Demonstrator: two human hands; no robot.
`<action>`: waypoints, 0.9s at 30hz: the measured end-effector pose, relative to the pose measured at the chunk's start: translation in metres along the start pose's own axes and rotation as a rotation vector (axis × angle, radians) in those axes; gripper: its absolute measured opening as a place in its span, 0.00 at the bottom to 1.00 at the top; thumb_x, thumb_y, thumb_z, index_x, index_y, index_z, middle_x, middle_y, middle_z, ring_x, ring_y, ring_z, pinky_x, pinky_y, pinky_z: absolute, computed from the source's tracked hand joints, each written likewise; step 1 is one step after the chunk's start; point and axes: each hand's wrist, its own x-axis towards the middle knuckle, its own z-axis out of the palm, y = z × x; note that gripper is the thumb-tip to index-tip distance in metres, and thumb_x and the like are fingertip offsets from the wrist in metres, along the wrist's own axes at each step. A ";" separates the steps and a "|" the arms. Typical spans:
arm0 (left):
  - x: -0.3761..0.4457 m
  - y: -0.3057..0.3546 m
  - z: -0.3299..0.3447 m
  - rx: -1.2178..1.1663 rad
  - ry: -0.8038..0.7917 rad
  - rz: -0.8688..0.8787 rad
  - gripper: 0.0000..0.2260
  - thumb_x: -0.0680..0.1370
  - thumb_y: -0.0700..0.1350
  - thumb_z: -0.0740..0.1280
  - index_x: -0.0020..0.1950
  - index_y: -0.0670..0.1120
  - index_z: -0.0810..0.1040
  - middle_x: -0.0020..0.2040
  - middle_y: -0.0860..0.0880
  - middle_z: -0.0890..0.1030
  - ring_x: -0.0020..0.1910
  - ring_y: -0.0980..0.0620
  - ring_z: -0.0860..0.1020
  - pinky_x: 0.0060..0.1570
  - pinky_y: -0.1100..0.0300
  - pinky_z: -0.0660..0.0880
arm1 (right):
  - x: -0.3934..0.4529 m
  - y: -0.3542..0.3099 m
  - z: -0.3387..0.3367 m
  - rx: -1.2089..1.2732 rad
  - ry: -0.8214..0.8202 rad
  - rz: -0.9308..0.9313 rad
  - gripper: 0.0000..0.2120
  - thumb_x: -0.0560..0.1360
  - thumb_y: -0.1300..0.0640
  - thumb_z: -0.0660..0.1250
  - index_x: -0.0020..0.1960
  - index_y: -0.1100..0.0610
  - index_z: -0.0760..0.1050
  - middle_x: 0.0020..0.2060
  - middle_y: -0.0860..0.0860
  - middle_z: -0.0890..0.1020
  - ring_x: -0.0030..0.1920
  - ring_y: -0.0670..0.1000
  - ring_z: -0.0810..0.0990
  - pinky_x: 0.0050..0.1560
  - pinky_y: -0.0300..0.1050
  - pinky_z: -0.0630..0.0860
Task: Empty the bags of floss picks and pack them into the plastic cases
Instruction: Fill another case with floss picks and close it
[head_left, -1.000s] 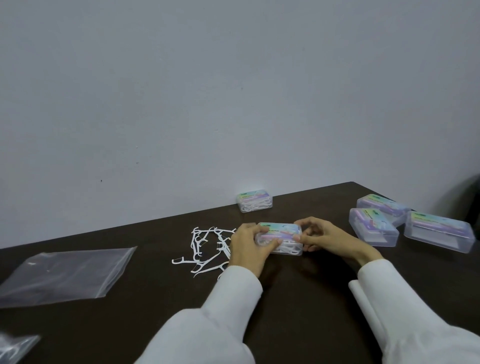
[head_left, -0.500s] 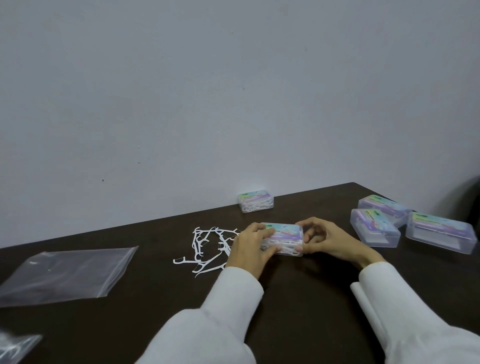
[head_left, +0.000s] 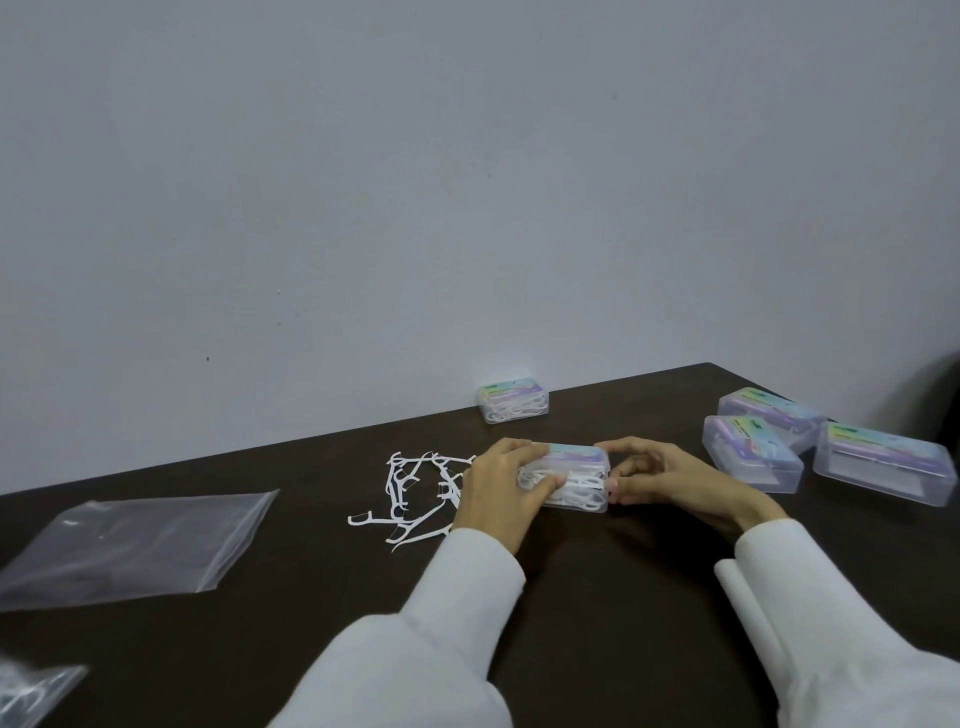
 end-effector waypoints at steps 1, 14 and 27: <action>0.000 0.000 0.000 0.000 0.001 -0.001 0.18 0.73 0.50 0.71 0.62 0.49 0.78 0.62 0.51 0.76 0.61 0.53 0.74 0.64 0.53 0.69 | 0.001 -0.001 0.001 0.001 0.007 0.010 0.19 0.72 0.65 0.68 0.61 0.53 0.71 0.48 0.57 0.82 0.47 0.51 0.82 0.47 0.38 0.79; -0.001 0.003 0.001 0.074 -0.024 0.032 0.19 0.74 0.50 0.70 0.64 0.48 0.77 0.63 0.51 0.76 0.62 0.53 0.73 0.64 0.60 0.68 | 0.000 -0.005 0.004 -0.020 0.037 0.059 0.15 0.76 0.65 0.64 0.60 0.55 0.70 0.50 0.58 0.81 0.43 0.50 0.81 0.42 0.35 0.79; 0.002 0.001 -0.002 0.356 -0.211 0.139 0.20 0.79 0.50 0.63 0.71 0.48 0.69 0.70 0.51 0.68 0.64 0.49 0.72 0.64 0.57 0.68 | 0.004 -0.008 0.008 -0.064 0.085 0.066 0.13 0.76 0.59 0.65 0.59 0.54 0.70 0.47 0.57 0.80 0.37 0.47 0.80 0.37 0.34 0.78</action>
